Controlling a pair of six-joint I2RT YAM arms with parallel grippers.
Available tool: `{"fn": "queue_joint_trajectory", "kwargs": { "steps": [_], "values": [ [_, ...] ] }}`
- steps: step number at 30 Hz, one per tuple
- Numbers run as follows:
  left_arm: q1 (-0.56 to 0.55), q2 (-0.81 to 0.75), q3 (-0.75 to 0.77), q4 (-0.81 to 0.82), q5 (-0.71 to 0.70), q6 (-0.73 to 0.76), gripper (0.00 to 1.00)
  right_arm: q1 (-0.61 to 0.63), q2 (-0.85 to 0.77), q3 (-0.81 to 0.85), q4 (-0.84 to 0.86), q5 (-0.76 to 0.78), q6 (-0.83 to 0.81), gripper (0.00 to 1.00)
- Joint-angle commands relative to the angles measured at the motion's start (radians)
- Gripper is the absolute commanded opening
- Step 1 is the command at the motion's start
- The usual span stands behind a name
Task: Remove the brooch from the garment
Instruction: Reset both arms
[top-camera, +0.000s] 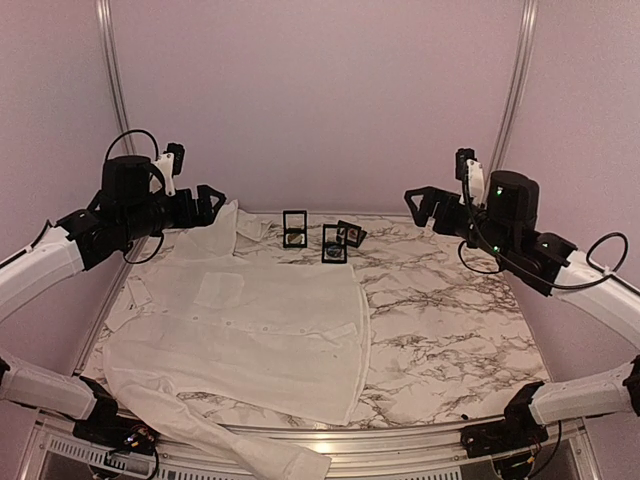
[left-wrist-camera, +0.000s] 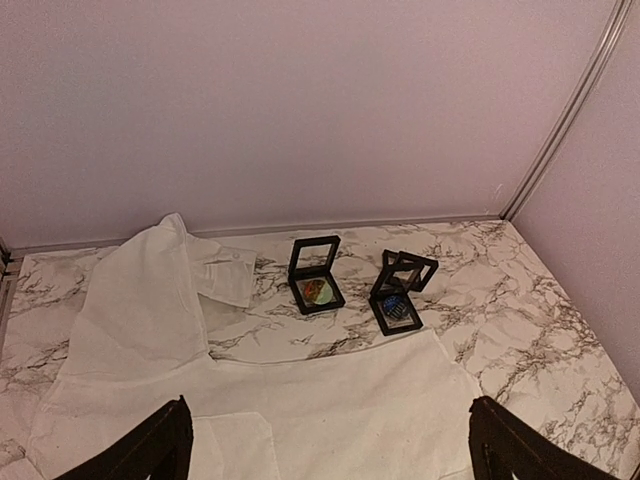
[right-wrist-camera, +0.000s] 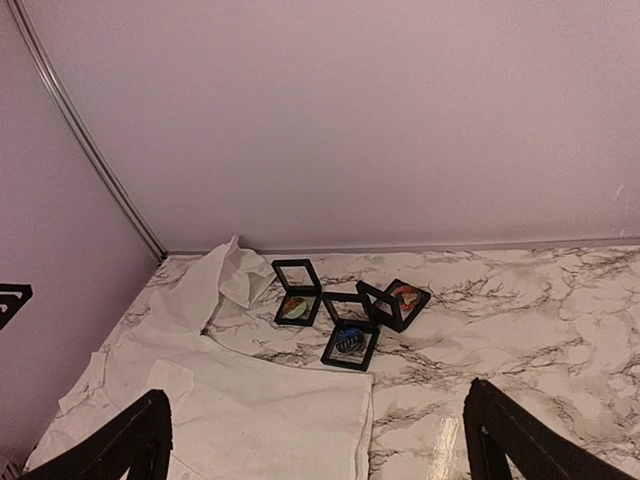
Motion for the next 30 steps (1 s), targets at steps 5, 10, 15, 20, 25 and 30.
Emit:
{"fn": "queue_joint_trajectory", "kwargs": {
  "steps": [5,10,15,20,25,30],
  "values": [
    [-0.001,0.02,0.052,-0.006,-0.011,0.018,0.99,-0.004,-0.045,0.006,-0.018,0.032,-0.007,0.98],
    [-0.001,0.021,0.054,-0.012,-0.017,0.024,0.99,-0.004,-0.039,0.011,-0.015,0.024,-0.008,0.98],
    [-0.002,0.017,0.053,-0.014,-0.023,0.028,0.99,-0.004,-0.034,0.014,-0.014,0.021,-0.011,0.99],
    [-0.001,0.014,0.052,-0.018,-0.025,0.029,0.99,-0.004,-0.029,0.02,-0.019,0.018,-0.012,0.98],
    [-0.001,0.011,0.056,-0.025,-0.032,0.031,0.99,-0.004,-0.026,0.025,-0.025,0.018,-0.008,0.98],
    [-0.001,0.008,0.057,-0.025,-0.035,0.029,0.99,-0.004,-0.027,0.024,-0.026,0.018,-0.007,0.98]
  ]
}}
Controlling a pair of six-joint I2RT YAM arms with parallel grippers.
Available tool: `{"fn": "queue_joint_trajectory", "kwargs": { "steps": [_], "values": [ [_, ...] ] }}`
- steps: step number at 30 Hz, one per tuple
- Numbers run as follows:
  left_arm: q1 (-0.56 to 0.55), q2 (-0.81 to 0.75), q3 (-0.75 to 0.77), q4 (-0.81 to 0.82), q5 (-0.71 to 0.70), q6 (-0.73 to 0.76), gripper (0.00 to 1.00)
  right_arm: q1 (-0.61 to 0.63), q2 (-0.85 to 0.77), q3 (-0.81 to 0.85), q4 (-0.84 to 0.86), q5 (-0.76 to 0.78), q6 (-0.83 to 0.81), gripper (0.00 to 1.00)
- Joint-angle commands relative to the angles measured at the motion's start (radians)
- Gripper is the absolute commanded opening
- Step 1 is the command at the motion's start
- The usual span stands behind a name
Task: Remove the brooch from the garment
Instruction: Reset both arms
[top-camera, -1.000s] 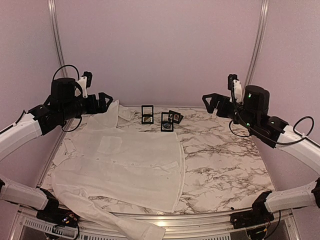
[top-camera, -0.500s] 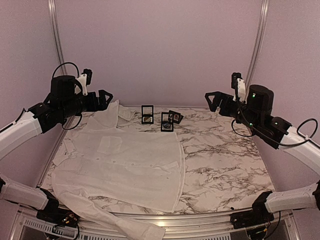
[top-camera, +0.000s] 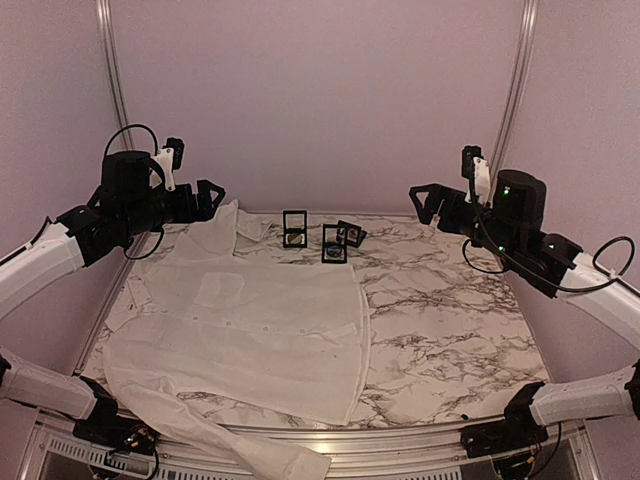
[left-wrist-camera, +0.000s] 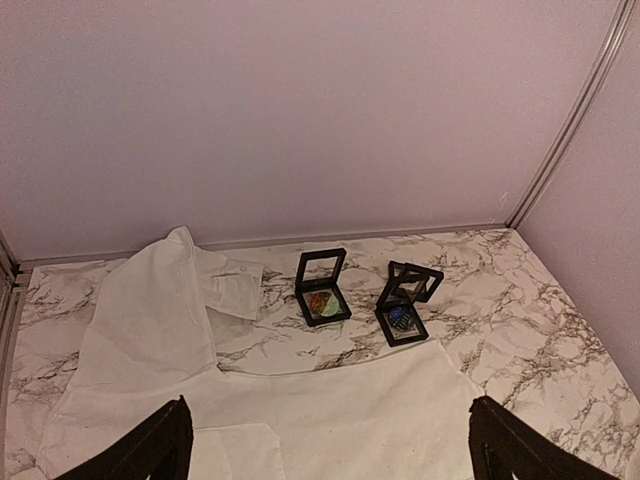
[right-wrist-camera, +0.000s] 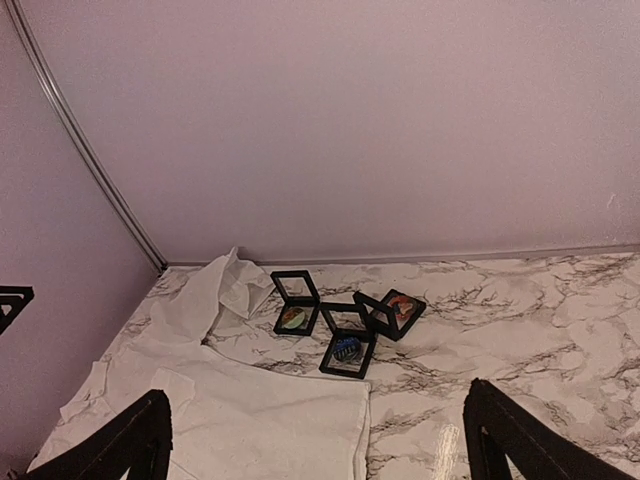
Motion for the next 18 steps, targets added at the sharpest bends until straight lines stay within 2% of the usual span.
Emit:
{"fn": "queue_joint_trajectory", "kwargs": {
  "steps": [1,18],
  "values": [
    [-0.001,-0.008,0.026,-0.023,-0.014,0.012,0.99,-0.003,0.004,0.024,-0.018,0.0,-0.005,0.98],
    [-0.001,-0.018,0.021,-0.028,-0.015,0.015,0.99,-0.003,0.001,0.018,-0.01,0.0,-0.005,0.98]
  ]
}}
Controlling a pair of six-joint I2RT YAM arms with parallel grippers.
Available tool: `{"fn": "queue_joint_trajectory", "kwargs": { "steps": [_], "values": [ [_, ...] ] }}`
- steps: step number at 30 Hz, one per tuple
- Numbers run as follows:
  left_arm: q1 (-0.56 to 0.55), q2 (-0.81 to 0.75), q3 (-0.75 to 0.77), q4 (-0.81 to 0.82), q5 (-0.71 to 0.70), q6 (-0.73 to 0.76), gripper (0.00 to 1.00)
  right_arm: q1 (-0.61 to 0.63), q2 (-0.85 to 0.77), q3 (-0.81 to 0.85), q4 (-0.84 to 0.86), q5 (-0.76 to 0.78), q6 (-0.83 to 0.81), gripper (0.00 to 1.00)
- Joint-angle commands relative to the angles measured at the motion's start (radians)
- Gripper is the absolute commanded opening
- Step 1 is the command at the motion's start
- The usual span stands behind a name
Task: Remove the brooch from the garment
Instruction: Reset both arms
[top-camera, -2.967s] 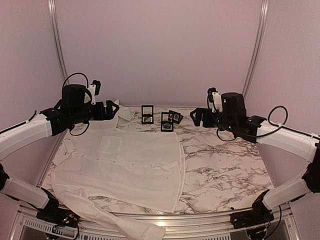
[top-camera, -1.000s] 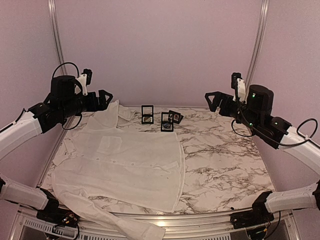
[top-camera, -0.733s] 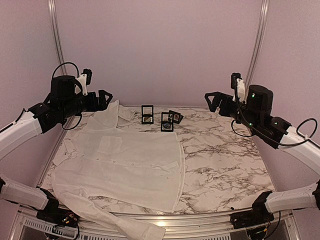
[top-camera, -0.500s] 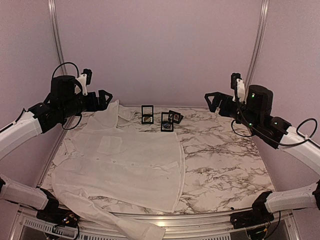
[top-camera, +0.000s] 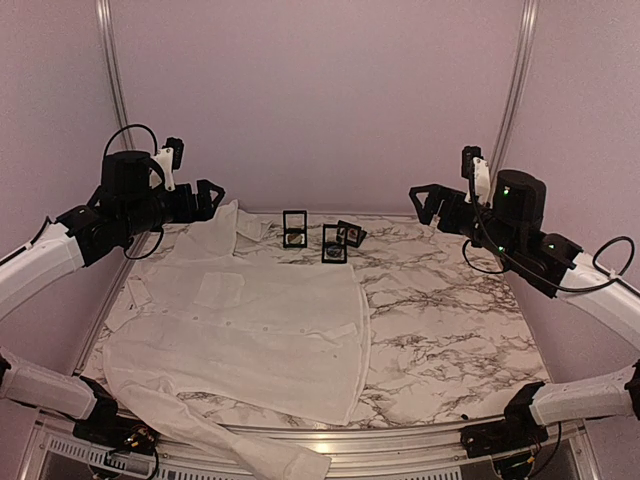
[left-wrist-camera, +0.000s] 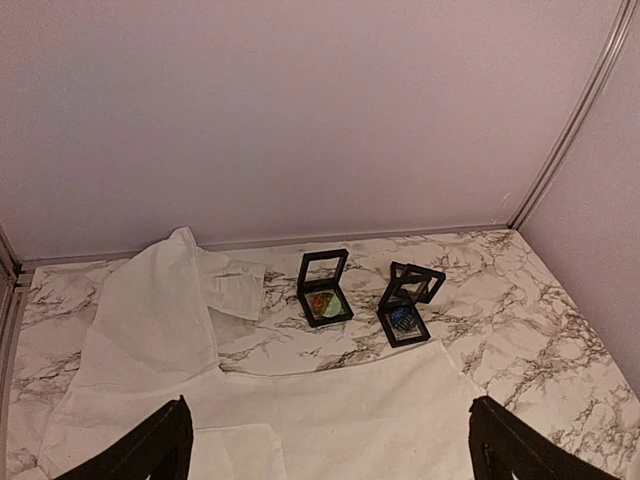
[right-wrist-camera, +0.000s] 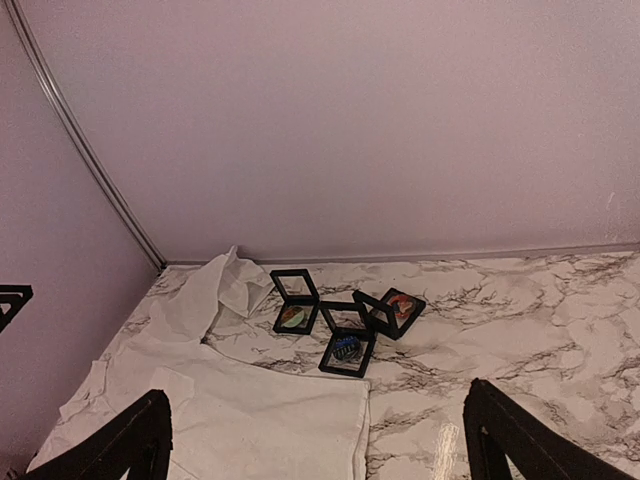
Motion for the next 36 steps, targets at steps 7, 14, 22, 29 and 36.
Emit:
{"fn": "queue_joint_trajectory", "kwargs": {
  "steps": [7,14,22,29,36],
  "values": [
    [-0.001,-0.018,0.02,-0.031,-0.006,0.015,0.99,-0.004,0.001,0.018,-0.006,-0.001,-0.001,0.98],
    [-0.001,-0.015,0.021,-0.029,0.006,0.016,0.99,-0.004,0.0,0.015,-0.004,-0.003,-0.001,0.98],
    [-0.001,-0.013,0.021,-0.028,0.01,0.016,0.99,-0.004,0.0,0.015,-0.001,-0.005,-0.001,0.98],
    [-0.001,-0.011,0.021,-0.029,0.013,0.018,0.99,-0.004,0.004,0.015,0.001,-0.005,0.0,0.98],
    [-0.001,-0.009,0.022,-0.028,0.014,0.019,0.99,-0.004,0.007,0.017,0.002,-0.007,-0.001,0.98]
  ]
}}
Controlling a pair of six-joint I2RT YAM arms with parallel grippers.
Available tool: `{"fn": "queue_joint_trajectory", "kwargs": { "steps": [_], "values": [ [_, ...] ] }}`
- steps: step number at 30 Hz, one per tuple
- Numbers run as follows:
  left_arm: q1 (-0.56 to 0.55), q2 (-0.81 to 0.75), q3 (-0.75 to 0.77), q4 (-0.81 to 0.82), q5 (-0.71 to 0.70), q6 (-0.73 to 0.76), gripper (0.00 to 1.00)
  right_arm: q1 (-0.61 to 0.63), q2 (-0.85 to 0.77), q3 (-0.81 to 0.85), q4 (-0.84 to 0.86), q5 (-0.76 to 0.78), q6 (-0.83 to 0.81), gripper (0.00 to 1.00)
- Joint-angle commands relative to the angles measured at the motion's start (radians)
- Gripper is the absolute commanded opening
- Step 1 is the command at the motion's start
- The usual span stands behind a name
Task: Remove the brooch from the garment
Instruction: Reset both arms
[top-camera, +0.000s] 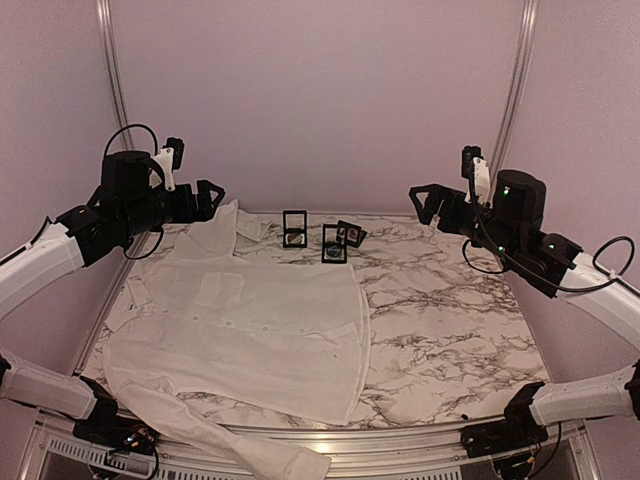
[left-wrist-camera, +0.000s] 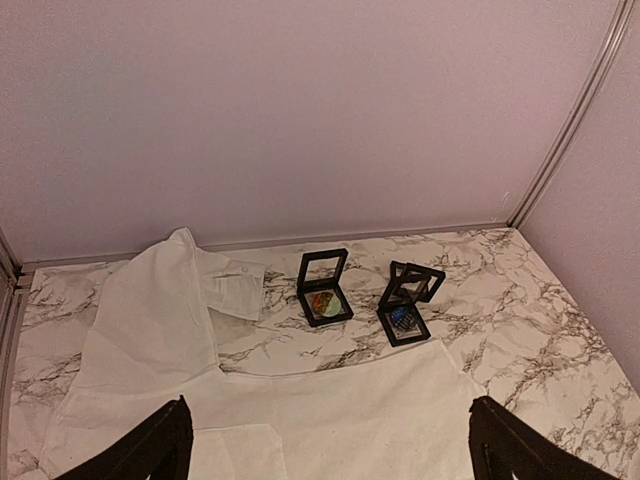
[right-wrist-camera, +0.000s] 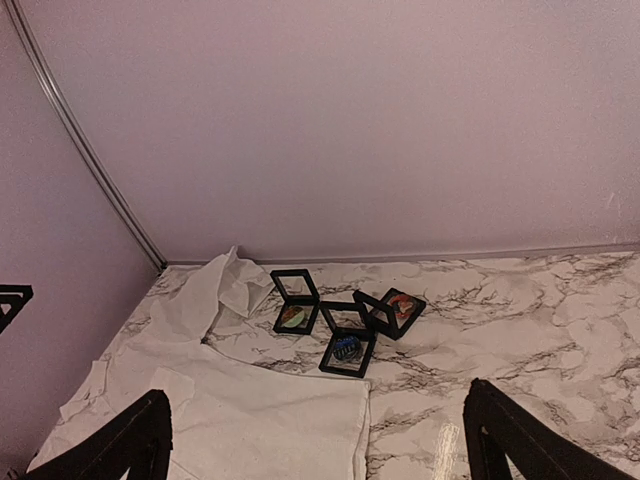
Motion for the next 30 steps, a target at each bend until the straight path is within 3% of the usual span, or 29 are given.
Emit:
{"fn": "queue_joint_trajectory", "kwargs": {
  "steps": [1,30],
  "values": [
    [-0.001,-0.008,0.022,-0.027,0.012,0.014,0.99,-0.004,0.009,0.018,0.002,-0.007,-0.001,0.98],
    [-0.001,-0.007,0.023,-0.028,0.016,0.018,0.99,-0.004,-0.011,0.008,0.02,-0.001,-0.003,0.99]
  ]
}}
